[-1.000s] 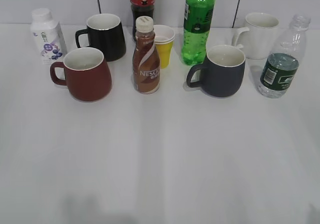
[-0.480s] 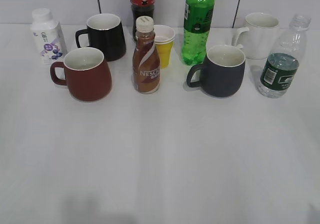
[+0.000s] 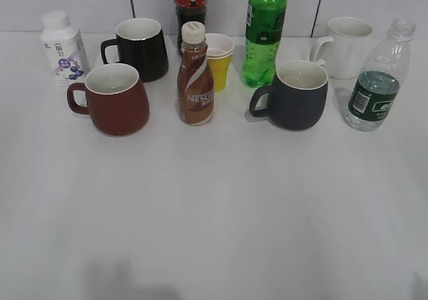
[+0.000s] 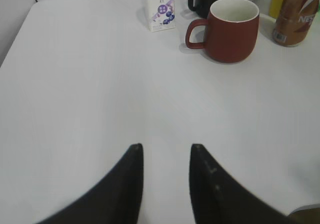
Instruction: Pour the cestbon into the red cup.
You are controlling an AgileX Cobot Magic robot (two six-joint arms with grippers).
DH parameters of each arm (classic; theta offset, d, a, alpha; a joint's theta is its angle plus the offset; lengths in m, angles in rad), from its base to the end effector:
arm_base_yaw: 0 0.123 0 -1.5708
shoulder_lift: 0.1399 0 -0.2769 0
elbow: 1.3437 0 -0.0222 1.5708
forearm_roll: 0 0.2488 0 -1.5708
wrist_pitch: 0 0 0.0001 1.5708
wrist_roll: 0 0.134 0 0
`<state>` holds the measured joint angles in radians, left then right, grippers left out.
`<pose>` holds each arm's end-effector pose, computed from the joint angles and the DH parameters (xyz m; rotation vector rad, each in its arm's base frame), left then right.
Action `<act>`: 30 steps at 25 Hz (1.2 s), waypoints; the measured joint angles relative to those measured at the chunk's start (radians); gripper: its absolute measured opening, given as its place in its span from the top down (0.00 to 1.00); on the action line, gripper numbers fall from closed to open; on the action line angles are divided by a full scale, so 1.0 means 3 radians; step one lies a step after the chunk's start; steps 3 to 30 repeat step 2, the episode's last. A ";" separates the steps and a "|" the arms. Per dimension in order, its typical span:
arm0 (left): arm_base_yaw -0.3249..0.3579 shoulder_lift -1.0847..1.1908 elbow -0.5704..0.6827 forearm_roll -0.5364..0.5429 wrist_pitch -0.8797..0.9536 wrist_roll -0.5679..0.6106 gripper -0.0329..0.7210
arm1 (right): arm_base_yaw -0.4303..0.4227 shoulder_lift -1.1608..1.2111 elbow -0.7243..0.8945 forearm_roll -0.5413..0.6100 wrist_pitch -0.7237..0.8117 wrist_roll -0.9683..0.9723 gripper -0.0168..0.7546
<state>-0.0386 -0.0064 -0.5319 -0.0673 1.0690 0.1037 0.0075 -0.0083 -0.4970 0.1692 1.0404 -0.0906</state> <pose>0.0348 -0.0093 0.2662 0.1480 2.0073 -0.0386 0.0392 0.0198 0.2599 -0.1048 2.0078 0.1486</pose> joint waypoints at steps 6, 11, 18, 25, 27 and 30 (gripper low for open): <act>0.0000 0.0000 0.0000 0.0000 0.0000 0.0000 0.64 | 0.0000 0.0000 0.0000 0.0000 0.0000 0.0000 0.30; 0.0000 0.0000 0.0000 0.0000 0.0000 0.0000 0.64 | 0.0000 0.0000 0.0000 0.0000 0.0000 0.0000 0.30; 0.0000 0.0000 0.0000 0.0000 0.0000 0.0000 0.64 | 0.0000 0.0000 0.0000 0.0000 0.0000 0.0000 0.30; 0.0000 0.0000 0.0000 0.0000 0.0000 0.0000 0.64 | 0.0000 0.0000 0.0000 0.0000 0.0000 0.0000 0.30; 0.0000 0.0000 0.0000 0.0000 0.0000 0.0000 0.64 | 0.0000 0.0000 0.0000 0.0000 0.0000 0.0000 0.30; 0.0000 0.0000 0.0000 0.0000 0.0000 0.0000 0.64 | 0.0000 0.0000 0.0000 0.0000 0.0000 0.0000 0.30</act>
